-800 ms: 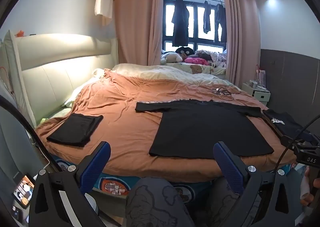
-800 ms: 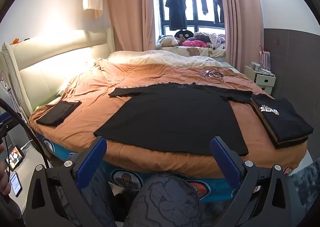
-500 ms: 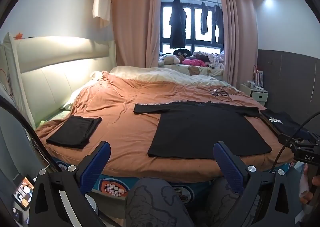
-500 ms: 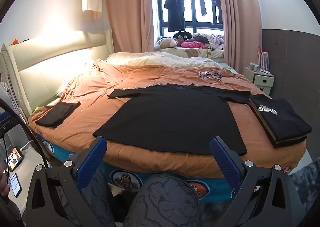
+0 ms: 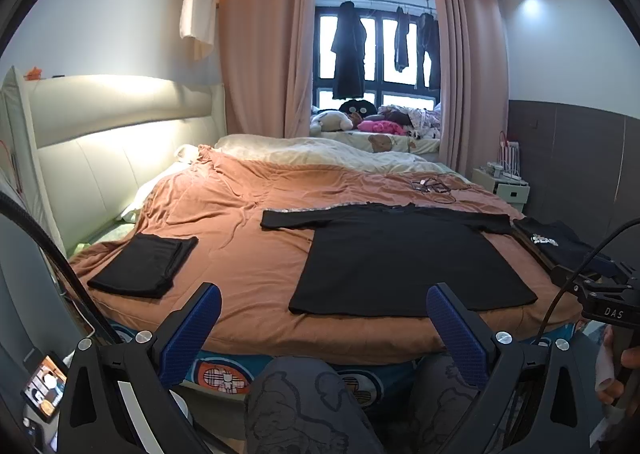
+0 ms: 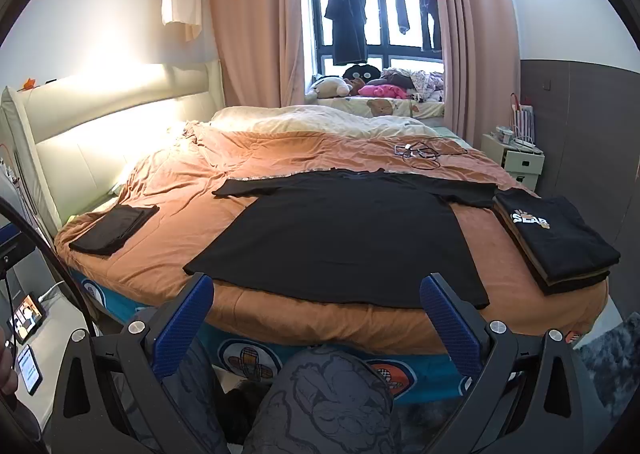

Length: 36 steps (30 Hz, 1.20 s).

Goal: Fold small clothes

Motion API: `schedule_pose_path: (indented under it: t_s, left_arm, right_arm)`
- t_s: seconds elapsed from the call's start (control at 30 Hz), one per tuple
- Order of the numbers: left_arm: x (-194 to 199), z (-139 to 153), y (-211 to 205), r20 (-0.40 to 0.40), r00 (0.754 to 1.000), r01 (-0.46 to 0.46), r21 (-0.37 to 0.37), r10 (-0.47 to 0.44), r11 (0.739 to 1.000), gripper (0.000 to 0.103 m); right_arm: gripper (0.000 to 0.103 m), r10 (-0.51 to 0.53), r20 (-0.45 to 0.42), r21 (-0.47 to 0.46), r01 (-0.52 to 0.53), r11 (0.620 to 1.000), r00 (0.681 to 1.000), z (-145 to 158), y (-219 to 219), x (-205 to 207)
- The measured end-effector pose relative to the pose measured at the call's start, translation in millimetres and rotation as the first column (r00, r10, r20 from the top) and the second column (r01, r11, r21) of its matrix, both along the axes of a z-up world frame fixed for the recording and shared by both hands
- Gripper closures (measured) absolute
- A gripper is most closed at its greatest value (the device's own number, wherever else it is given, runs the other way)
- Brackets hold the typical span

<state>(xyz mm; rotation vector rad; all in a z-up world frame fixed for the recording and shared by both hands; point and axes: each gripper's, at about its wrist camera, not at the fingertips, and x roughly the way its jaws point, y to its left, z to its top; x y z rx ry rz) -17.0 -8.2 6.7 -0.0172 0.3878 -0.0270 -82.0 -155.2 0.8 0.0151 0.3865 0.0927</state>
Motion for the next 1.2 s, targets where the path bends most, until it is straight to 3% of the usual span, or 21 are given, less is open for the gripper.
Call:
schedule_pose_path:
  t_s: [1.2]
  left_arm:
    - [-1.9,1.2,5.4,0.014,1.0,0.007,-0.037,-0.006,0.999,0.0]
  right_arm:
    - [0.0,-0.004,-0.006,-0.025,0.004,1.0,1.0,1.9,-3.5,-3.9]
